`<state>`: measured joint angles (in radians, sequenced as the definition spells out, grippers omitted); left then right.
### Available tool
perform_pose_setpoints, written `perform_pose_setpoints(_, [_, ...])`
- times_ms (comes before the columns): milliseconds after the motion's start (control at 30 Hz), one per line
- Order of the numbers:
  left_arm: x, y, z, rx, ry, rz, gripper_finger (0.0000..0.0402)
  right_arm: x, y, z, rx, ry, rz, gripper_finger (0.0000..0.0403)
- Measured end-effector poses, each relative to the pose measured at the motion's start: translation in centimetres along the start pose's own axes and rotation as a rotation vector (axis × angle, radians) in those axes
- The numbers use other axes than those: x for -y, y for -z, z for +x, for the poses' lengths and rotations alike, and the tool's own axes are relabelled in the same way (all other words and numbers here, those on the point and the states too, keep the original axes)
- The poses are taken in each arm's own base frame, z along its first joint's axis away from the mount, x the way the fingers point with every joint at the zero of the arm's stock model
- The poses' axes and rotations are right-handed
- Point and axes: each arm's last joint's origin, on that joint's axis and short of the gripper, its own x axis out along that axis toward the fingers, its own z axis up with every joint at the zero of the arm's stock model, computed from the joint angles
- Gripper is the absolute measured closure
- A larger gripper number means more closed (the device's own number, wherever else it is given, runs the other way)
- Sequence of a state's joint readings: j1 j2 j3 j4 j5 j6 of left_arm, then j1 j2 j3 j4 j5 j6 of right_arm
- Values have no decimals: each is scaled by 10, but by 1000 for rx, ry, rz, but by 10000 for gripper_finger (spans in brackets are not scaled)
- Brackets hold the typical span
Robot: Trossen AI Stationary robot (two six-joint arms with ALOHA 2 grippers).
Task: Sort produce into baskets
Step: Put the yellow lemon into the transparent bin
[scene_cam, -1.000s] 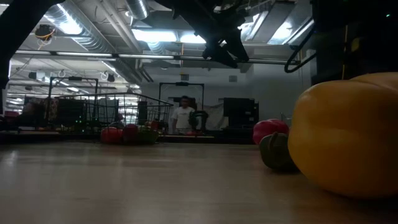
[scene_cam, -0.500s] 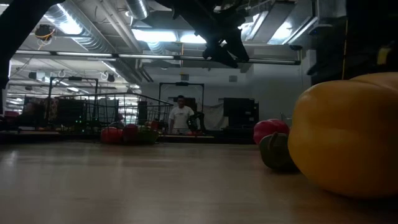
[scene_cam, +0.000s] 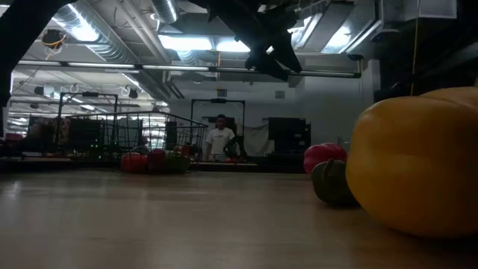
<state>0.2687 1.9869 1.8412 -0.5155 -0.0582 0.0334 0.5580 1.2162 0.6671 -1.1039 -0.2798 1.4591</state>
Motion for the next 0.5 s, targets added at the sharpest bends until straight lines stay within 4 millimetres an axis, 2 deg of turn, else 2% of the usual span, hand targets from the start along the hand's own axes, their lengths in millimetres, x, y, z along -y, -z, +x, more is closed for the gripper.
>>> perform_pose_setpoints(233, [1,0,0,0,1,0,109,5,3,17,3,18,15,100])
perform_pose_setpoints(500, [1,0,0,1,1,-5,109,4,3,26,8,-13,-9,100])
